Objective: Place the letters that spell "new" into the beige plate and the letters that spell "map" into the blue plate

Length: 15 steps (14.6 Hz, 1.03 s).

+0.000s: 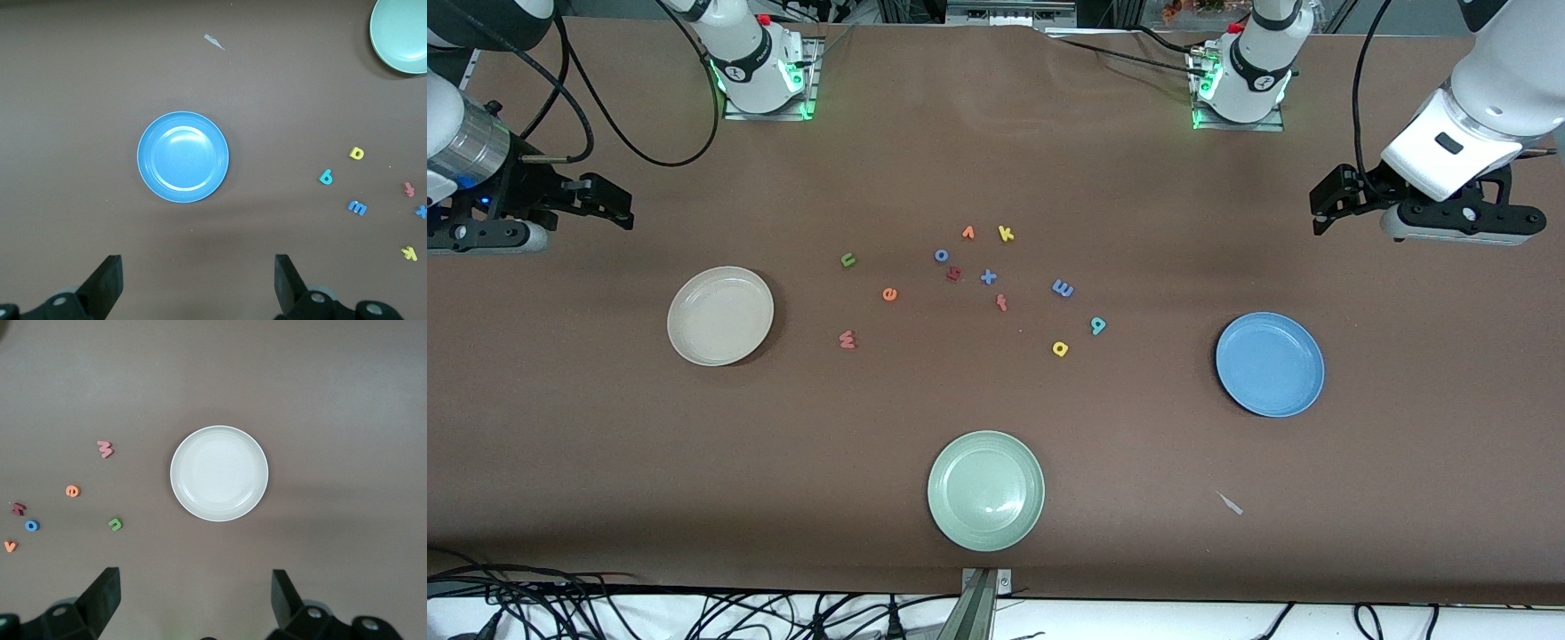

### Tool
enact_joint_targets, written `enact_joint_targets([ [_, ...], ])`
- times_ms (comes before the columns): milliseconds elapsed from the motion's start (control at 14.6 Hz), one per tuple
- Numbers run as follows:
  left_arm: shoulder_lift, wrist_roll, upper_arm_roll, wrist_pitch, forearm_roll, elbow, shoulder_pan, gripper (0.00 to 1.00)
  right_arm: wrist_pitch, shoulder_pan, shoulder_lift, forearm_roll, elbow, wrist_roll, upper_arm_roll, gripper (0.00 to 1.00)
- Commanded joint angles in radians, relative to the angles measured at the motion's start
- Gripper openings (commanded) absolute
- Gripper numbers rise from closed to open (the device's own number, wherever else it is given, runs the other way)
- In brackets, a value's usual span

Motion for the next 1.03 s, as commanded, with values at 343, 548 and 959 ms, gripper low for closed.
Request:
enact_joint_targets([
  [343, 0.006, 0.015, 0.0, -0.024, -0.013, 0.025, -0.001, 1.0, 0.001, -0.003, -0.007, -0.006, -0.006, -0.013, 0.003, 1.0],
  [548, 0.006, 0.01, 0.0, -0.025, -0.013, 0.026, -0.001, 1.0, 0.002, -0.004, -0.007, -0.004, -0.006, -0.014, 0.003, 1.0],
  [959, 0.011, 0.013, 0.004, -0.033, -0.012, 0.025, 0.013, 1.0, 0.002, -0.004, -0.005, -0.004, -0.008, -0.013, 0.001, 1.0],
])
